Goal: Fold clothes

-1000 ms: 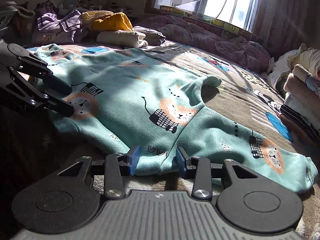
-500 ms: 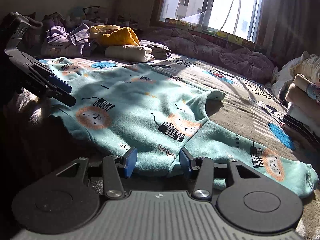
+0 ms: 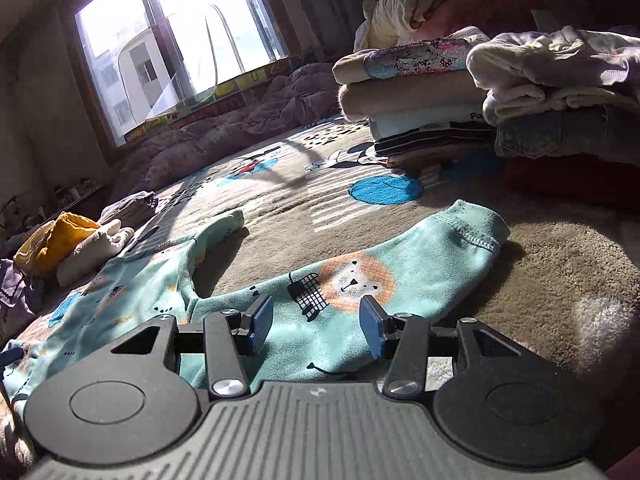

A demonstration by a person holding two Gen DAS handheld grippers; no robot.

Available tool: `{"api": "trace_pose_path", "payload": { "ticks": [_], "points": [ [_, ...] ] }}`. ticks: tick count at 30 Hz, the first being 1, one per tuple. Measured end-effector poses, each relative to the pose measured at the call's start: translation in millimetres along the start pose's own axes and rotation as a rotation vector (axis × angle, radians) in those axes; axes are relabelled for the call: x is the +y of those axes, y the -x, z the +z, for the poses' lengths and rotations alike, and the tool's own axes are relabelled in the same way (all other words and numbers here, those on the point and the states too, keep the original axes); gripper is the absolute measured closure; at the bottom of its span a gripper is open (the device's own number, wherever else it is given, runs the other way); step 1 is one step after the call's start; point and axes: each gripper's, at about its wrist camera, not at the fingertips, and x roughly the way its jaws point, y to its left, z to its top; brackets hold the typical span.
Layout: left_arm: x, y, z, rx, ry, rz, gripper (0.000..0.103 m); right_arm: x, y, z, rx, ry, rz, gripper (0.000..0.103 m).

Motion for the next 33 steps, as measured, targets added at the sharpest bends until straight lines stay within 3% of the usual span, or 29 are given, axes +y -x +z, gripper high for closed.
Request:
{"api": "trace_pose_path", "payload": {
  "ticks": [2, 4, 5, 9, 11, 12, 13, 14, 16, 24, 26, 27, 28, 31, 33],
  "points": [
    [-20, -8, 0, -0.001, -0.083, -0.039, 0.015, -15, -1, -2, 0.014, -0.085, -0.038, 0.054],
    [-62, -29, -13, 0.008, -0.248, -0.071, 0.021, -33, -2, -3, 0.011, -0.197, -0.034, 0.054],
    [-90, -40, -25, 0.018, -0.379, -0.077, 0.022, -39, 0, -5, 0.007, -0.237, -0.031, 0.054],
    [-191, -77, -93, 0.029, -0.985, -0.069, 0.046, -59, -13, -8, 0.029, -0.362, -0.015, 0.056],
    [-215, -96, -121, 0.054, -1.15, -0.069, 0.058, -61, -18, -9, 0.039, -0.369, -0.023, 0.062],
    [-220, -104, -129, 0.078, -1.177, -0.079, 0.063, -60, -19, -10, 0.041, -0.357, -0.037, 0.064],
    [-223, -113, -134, 0.107, -1.178, -0.092, 0.066, -59, -21, -10, 0.044, -0.345, -0.051, 0.074],
    [-223, -121, -134, 0.139, -1.152, -0.102, 0.066, -59, -23, -11, 0.046, -0.333, -0.064, 0.085],
    [-220, -134, -131, 0.192, -1.091, -0.1, 0.066, -63, -24, -13, 0.047, -0.338, -0.077, 0.095],
    [-211, -177, -121, 0.313, -0.966, -0.078, 0.068, -84, -23, -9, 0.003, -0.358, -0.064, 0.097],
    [-209, -183, -118, 0.333, -0.905, -0.086, 0.075, -87, -25, -8, 0.004, -0.368, -0.055, 0.097],
    [-209, -185, -117, 0.34, -0.877, -0.092, 0.096, -87, -26, -8, 0.002, -0.362, -0.056, 0.097],
    [-210, -184, -116, 0.339, -0.867, -0.095, 0.102, -86, -27, -8, 0.001, -0.355, -0.057, 0.097],
    [-225, -169, -129, 0.34, -0.945, -0.125, 0.103, -91, -26, -8, -0.007, -0.366, -0.05, 0.097],
    [-224, -162, -134, 0.343, -0.943, -0.144, 0.103, -94, -27, -8, -0.01, -0.374, -0.047, 0.097]
  ]
}}
